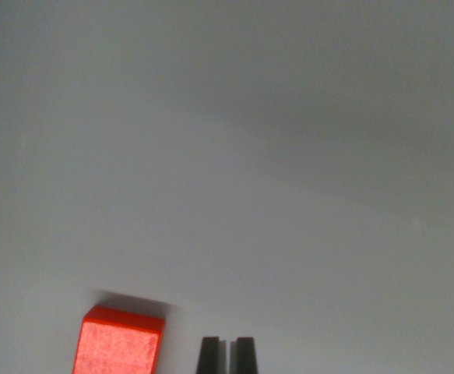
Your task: Reach red block
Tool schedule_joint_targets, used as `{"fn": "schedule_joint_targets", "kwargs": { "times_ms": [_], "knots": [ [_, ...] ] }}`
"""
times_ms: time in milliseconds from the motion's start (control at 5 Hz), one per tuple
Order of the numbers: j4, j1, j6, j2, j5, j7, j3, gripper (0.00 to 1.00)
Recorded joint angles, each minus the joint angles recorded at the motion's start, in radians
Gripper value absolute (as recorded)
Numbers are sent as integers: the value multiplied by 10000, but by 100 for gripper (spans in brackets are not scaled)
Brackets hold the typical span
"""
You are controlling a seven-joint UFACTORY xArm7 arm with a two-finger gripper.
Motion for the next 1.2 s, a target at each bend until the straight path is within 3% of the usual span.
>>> {"fn": "schedule_joint_targets", "kwargs": {
  "times_ms": [200,400,600,800,1000,1200],
  "knots": [
    [-356,85,-462,126,3,71,85,0],
    [-356,85,-462,126,3,71,85,0],
    [-702,168,-912,248,6,140,168,0],
    [-702,168,-912,248,6,140,168,0],
    [-1036,247,-1345,366,9,207,247,0],
    [-1036,247,-1345,366,9,207,247,0]
  ]
}}
